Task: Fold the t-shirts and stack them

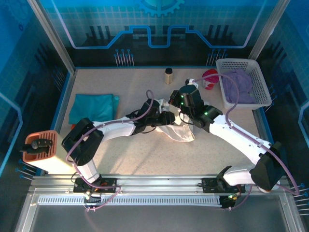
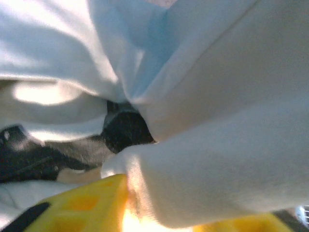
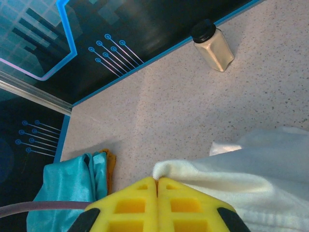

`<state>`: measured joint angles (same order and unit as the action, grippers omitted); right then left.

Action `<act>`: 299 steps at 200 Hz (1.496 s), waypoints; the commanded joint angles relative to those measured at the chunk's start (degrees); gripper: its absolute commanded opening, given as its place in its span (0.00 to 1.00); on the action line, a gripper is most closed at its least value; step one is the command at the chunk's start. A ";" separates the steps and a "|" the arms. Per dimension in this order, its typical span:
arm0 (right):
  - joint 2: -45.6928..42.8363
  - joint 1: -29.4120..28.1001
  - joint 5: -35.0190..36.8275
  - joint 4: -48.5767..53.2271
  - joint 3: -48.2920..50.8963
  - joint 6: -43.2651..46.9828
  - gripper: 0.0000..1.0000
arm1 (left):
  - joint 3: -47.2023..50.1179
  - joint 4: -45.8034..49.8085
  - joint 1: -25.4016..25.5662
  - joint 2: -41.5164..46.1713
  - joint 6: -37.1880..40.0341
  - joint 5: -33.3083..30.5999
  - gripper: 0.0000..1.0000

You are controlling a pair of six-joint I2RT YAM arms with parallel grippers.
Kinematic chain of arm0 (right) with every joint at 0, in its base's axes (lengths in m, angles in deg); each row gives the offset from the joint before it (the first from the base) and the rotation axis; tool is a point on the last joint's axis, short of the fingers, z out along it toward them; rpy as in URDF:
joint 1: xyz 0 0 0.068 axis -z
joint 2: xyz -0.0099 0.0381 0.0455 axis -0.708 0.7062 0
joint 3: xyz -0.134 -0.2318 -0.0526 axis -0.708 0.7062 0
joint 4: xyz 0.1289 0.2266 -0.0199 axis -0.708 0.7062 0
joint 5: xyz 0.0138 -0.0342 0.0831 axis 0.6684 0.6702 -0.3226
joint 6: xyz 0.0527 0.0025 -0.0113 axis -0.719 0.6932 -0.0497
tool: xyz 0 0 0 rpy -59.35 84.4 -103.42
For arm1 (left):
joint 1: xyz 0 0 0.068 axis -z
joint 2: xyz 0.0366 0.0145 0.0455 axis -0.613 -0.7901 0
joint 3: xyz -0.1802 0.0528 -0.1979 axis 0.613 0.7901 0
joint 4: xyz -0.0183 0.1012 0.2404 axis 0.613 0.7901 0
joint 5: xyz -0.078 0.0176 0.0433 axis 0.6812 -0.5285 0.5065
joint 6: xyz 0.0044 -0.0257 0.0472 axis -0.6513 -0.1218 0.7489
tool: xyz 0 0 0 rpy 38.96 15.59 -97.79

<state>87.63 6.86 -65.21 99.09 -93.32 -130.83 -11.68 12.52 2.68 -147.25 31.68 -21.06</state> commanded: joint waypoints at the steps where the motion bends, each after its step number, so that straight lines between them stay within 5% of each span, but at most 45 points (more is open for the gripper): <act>1: -1.33 -0.72 -0.16 -2.76 -1.89 -1.57 0.00 | -2.86 -0.06 -0.76 -0.17 2.66 -2.90 0.18; 39: -1.98 -0.65 -0.71 -1.89 -2.04 -0.69 0.00 | -6.88 7.96 -2.55 0.95 8.04 -3.26 0.00; 70: -1.95 0.19 -3.74 -2.14 -2.01 2.53 0.06 | -12.87 24.50 -4.85 3.27 17.23 -11.62 0.00; 86: -1.86 1.06 -5.78 -0.85 -2.19 4.03 0.17 | -16.35 31.34 -7.19 3.63 22.41 -14.21 0.00; 100: -2.06 1.93 -7.68 0.45 -2.04 5.24 0.36 | -19.04 35.06 -9.80 4.24 26.03 -16.75 0.00; 178: -10.89 6.24 -10.44 9.19 7.11 11.61 0.83 | -44.06 43.97 -21.60 -4.32 41.80 -23.52 0.00; 214: -15.63 7.76 -8.69 16.06 12.81 14.23 0.85 | -57.48 48.56 -24.13 -14.72 44.77 -26.14 0.12; 238: -19.63 8.20 -8.57 17.70 18.85 14.13 0.85 | -63.70 56.12 -24.23 -18.68 41.14 -24.07 0.62; 299: -20.80 13.19 -13.45 15.08 26.20 13.49 0.85 | -29.69 44.12 -22.91 -3.00 20.97 -4.66 0.63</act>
<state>65.91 17.00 -75.98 114.65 -67.97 -117.91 -52.83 61.44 -21.19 -157.96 63.39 -36.01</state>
